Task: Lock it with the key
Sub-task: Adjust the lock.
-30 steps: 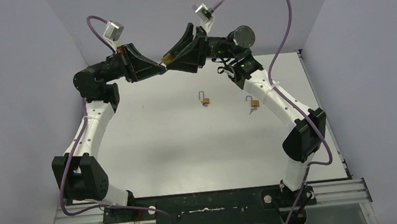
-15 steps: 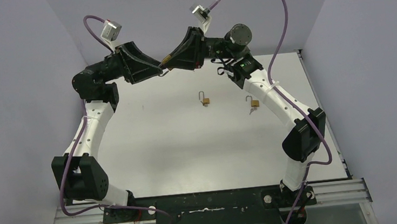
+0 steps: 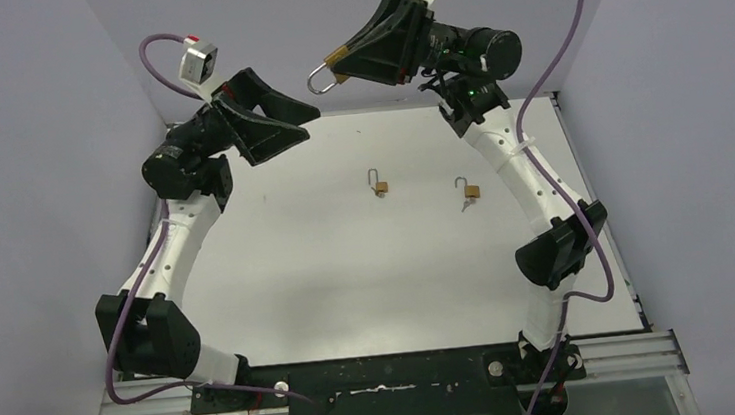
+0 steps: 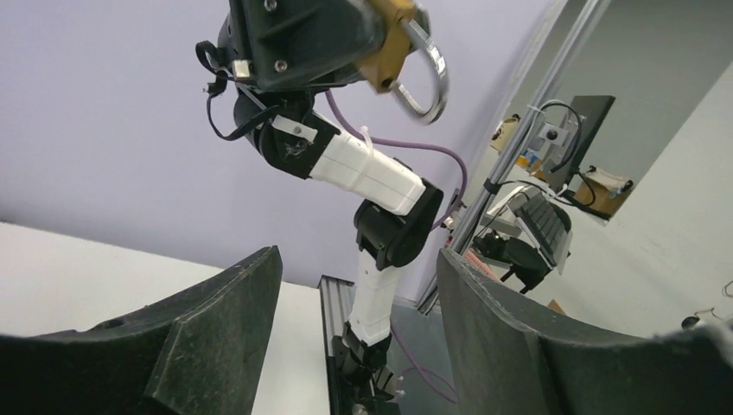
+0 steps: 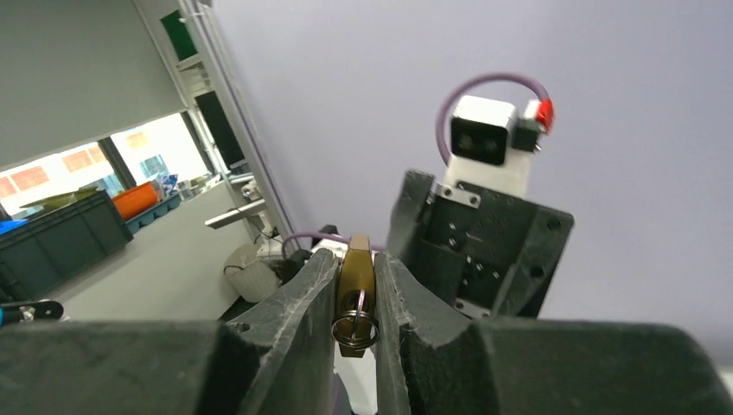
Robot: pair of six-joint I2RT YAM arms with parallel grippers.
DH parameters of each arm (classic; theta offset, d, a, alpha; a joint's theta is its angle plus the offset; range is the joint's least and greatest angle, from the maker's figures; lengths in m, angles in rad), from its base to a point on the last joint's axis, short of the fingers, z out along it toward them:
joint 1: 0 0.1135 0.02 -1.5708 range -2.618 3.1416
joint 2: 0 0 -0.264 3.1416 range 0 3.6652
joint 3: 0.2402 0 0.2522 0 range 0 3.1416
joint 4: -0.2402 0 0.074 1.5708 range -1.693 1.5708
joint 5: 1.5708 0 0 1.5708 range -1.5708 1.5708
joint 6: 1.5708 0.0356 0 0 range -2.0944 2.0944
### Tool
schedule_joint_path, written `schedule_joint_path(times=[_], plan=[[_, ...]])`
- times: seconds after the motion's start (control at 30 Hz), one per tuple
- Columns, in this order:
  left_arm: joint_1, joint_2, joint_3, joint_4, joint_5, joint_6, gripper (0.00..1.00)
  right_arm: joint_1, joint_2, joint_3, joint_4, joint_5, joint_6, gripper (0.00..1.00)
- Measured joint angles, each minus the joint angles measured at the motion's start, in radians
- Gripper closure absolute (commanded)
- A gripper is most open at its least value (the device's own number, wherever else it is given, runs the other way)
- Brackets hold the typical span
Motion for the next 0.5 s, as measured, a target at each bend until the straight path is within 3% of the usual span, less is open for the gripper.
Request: schedule_joint_path(times=[0.23, 0.5], plan=[[-0.029, 0.052, 0.119, 0.017, -0.092, -0.008, 0.4, 0.005, 0.048, 0.154, 0.152, 0.043, 0.169, 1.0], [-0.043, 0.135, 0.304, 0.019, -0.185, -0.037, 0.41, 0.019, 0.094, 0.139, 0.254, 0.083, 0.298, 1.0]])
